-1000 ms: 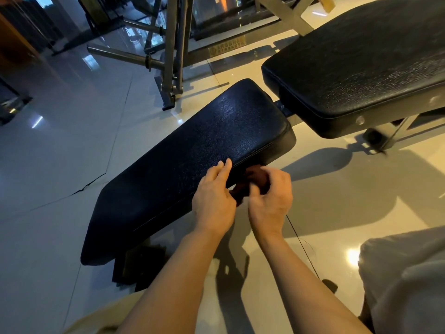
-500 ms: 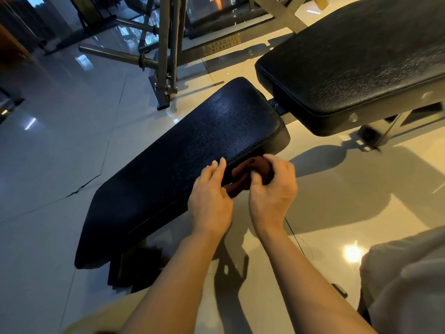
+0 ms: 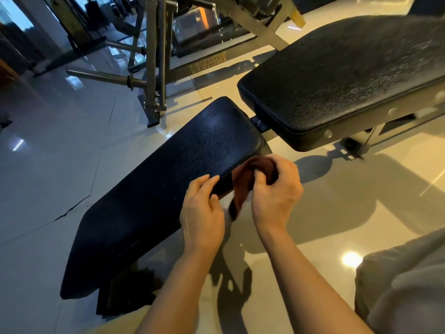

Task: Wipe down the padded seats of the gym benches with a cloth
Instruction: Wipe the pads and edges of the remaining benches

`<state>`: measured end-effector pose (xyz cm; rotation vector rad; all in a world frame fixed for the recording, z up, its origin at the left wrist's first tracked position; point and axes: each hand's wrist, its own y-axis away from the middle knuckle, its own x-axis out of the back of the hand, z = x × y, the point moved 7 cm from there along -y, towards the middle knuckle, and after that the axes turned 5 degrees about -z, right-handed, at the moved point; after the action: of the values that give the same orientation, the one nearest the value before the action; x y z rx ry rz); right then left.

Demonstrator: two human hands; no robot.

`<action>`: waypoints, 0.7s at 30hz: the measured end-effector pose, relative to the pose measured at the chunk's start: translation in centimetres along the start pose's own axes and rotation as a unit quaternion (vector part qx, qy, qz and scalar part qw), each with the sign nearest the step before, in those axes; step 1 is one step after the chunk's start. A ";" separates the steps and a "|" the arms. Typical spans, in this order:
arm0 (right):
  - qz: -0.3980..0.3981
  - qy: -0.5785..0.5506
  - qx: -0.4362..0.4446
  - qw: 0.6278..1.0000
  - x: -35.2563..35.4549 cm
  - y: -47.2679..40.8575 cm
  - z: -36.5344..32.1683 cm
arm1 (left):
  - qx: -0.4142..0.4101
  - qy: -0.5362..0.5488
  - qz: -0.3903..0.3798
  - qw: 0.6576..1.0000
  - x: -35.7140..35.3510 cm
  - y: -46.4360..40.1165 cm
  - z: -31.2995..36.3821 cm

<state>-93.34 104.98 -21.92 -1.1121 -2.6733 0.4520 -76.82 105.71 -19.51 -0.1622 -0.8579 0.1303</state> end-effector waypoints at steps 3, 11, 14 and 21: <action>0.029 0.020 -0.005 0.999 0.9 -2.1 0.5 | -0.022 0.012 -0.011 1.000 -0.2 -0.2 0.9; -0.108 0.057 0.034 0.992 -0.8 0.0 0.7 | -0.051 -0.020 -0.059 0.997 -1.9 -1.2 3.0; -0.093 0.017 0.016 0.995 0.2 -1.3 0.3 | -0.037 -0.043 -0.088 0.995 -2.3 -2.0 5.0; -0.156 -0.017 0.009 0.988 -1.3 1.8 -0.3 | -0.052 -0.115 -0.169 0.978 -2.6 -2.9 6.6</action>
<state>-91.15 105.36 -22.39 -0.6668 -2.7982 0.4393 -83.36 103.02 -16.66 -0.0992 -1.1118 -0.2185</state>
